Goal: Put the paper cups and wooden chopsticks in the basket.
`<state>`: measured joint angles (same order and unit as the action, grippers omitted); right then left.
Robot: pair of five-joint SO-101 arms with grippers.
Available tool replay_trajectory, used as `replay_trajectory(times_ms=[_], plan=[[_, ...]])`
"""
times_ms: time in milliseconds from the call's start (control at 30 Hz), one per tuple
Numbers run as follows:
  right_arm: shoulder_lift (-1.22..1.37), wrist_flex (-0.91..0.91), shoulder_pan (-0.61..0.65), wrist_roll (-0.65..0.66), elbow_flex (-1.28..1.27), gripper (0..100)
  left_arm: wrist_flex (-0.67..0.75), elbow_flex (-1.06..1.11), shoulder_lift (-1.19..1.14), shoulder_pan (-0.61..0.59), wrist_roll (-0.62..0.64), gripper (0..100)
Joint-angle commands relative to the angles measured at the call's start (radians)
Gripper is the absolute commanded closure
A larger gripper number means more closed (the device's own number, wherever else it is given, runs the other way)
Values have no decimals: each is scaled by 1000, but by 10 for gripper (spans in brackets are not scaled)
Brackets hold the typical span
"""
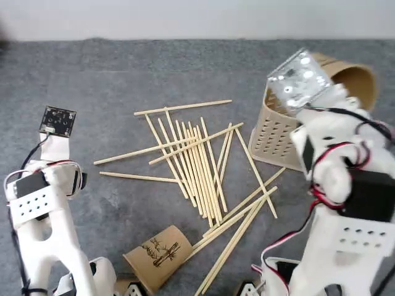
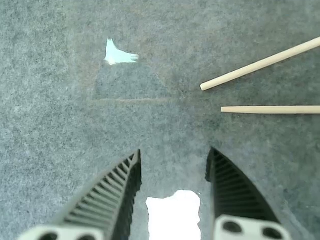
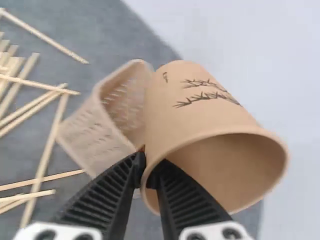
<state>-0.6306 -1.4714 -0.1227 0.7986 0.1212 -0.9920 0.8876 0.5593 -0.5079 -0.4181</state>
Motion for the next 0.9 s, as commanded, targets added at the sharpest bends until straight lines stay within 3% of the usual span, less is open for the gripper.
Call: replay_trajectory(times_ms=[0,367,867], plan=[[-35,67,-84,55,51,990,71,22,21,-2,8,795],[81,68,-225,218,52,990,106,54,21,-2,8,795],[225,58,-229,315,52,990,106,58,21,-2,8,795]])
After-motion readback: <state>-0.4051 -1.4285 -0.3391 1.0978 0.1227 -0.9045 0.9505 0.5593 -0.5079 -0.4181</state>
